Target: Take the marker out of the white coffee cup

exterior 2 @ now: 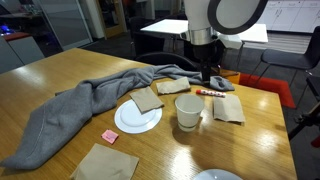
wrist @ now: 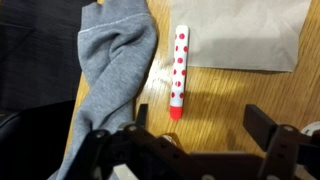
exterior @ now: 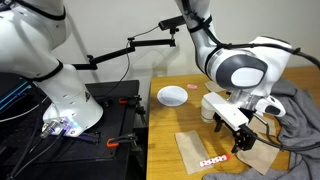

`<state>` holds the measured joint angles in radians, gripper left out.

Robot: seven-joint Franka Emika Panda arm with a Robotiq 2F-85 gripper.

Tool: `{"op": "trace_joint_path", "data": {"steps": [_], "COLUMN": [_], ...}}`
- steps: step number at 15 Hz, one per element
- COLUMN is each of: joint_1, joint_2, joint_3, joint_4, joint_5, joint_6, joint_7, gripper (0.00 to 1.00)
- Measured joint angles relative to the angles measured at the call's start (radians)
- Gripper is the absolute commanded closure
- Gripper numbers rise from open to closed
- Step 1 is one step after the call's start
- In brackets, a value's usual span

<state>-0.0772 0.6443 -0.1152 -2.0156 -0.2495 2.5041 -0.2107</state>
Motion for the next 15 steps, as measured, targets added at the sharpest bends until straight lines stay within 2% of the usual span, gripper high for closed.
{"op": "trace_joint_path", "data": {"steps": [11,15], "joint_1": [0.049,0.069], "joint_2": [-0.386,-0.524], "joint_3": [0.013,0.031], "joint_4": [-0.240,-0.317], "joint_5": [-0.037,-0.078], "joint_6": [-0.003,-0.003], "joint_7": [0.004,0.047], "gripper": [0.00,0.00]}}
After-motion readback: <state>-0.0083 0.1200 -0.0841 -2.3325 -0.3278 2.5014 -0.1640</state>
